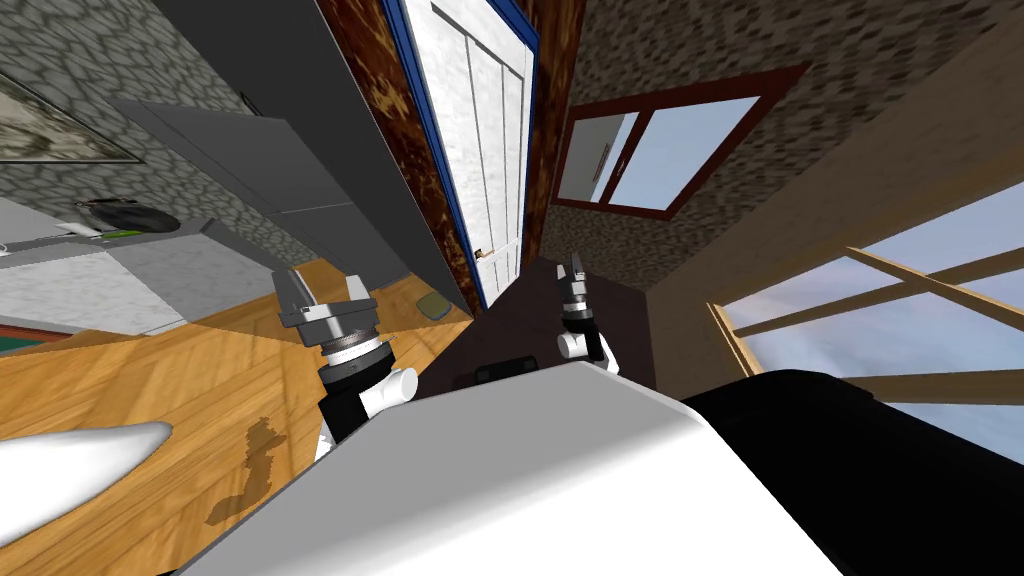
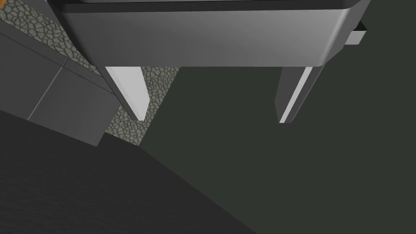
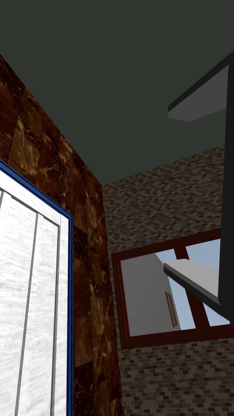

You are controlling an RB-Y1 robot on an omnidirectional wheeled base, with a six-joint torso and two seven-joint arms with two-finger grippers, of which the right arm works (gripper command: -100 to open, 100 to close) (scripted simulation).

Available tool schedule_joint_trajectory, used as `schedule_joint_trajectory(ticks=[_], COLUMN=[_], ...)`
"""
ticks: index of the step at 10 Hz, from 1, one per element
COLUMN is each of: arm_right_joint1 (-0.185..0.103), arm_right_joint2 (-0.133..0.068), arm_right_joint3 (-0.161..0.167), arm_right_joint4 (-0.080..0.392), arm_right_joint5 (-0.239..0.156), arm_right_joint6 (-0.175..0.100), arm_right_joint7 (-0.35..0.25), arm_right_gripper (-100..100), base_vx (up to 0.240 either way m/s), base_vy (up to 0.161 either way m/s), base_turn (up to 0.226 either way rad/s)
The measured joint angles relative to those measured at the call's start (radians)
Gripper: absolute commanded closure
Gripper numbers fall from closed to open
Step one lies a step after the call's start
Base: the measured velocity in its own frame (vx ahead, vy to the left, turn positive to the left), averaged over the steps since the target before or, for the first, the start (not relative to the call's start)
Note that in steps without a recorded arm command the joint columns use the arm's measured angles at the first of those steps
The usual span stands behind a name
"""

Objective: Pull the door open

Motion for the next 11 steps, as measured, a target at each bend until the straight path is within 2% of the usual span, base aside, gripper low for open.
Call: schedule_joint_trajectory(ticks=[6, 8, 11], arm_right_joint1=[-0.052, -0.073, -0.096], arm_right_joint2=[-0.021, -0.036, -0.056], arm_right_joint3=[0.016, 0.017, 0.024], arm_right_joint4=[0.140, 0.211, 0.291], arm_right_joint5=[-0.008, -0.015, -0.023], arm_right_joint6=[-0.033, -0.062, -0.085], arm_right_joint7=[-0.027, -0.044, -0.066], arm_right_gripper=[-100, -100, -100], base_vx=[0.083, 0.086, 0.101], base_vy=[-0.023, -0.030, -0.028], base_turn=[0.123, 0.148, 0.160])
